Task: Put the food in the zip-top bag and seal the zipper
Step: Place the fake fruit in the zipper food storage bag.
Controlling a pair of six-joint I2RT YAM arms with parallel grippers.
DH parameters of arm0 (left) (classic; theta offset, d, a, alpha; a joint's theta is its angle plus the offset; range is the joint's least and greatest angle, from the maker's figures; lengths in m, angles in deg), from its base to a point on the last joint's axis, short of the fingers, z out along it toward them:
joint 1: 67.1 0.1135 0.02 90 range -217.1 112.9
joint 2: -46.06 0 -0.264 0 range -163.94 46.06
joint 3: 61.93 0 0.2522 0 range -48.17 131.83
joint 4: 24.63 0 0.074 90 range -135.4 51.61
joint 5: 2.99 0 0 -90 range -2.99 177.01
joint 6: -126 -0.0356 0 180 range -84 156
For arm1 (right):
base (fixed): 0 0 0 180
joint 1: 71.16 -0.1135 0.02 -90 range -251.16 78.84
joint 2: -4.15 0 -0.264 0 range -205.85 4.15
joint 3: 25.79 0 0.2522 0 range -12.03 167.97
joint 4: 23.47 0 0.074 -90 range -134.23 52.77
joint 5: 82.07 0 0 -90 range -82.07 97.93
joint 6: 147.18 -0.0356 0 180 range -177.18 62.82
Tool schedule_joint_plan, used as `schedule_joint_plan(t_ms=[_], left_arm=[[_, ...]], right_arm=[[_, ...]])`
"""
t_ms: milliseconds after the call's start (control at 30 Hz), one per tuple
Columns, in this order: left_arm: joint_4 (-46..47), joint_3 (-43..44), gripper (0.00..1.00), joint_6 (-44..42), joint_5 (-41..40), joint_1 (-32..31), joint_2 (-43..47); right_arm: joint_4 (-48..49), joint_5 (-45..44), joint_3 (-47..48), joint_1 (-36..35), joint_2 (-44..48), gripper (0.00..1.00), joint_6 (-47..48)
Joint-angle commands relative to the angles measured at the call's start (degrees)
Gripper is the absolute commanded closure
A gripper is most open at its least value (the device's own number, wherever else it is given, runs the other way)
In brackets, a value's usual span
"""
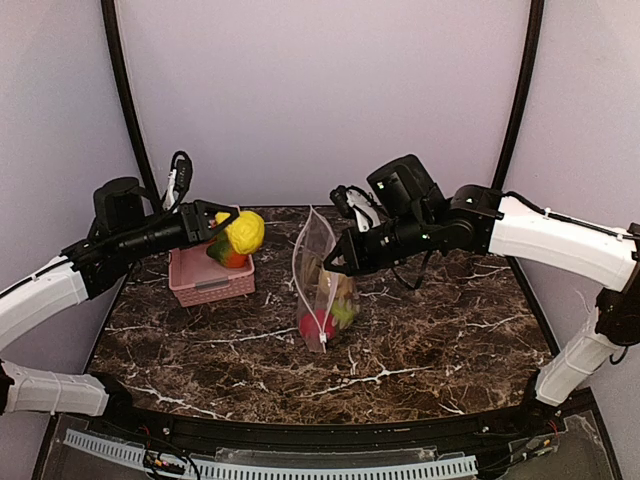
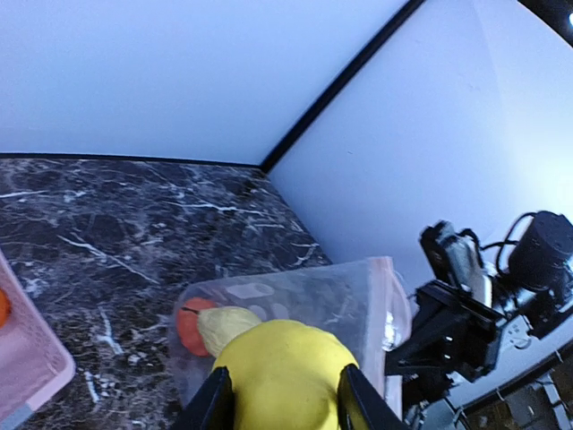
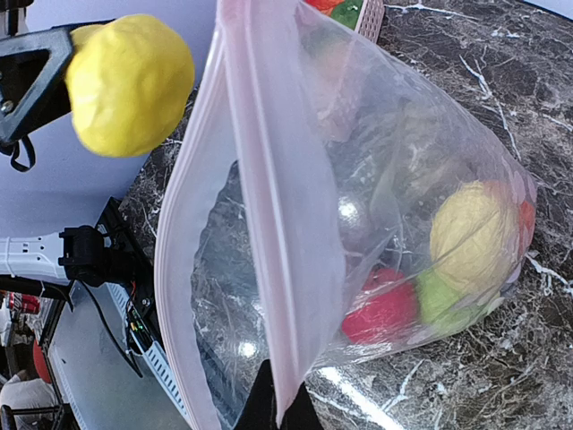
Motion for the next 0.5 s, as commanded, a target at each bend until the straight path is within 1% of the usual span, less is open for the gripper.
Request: schedule_joint_plan(t_ms=[0, 167, 300, 367, 467], left_arm=[[8.75, 0.98, 0.6, 4.53, 11.76, -4.91, 0.08], [11.7, 4.03, 0.6, 3.14, 14.65, -11.7, -2.44], [17.45, 4.47, 0.6, 3.51, 15.2, -16.91, -5.13], [19.14, 4.75, 0.6, 3.15, 14.57, -18.36, -6.29], [18.59, 5.23, 0.6, 1.88, 13.12, -19.42, -7.8]], right_arm=[[1.48, 0.17, 1.67, -0.48, -0.11, 1.0, 0.52], [1.46, 0.22, 2.16, -0.85, -0.18, 1.0, 0.35], [1.45, 0.08, 2.37, -1.19, -0.11, 1.0, 0.34], [1.49, -0.02, 2.37, -1.43, 0.05, 1.0, 0.29], [1.49, -0.03, 2.28, -1.54, 0.31, 1.0, 0.25]])
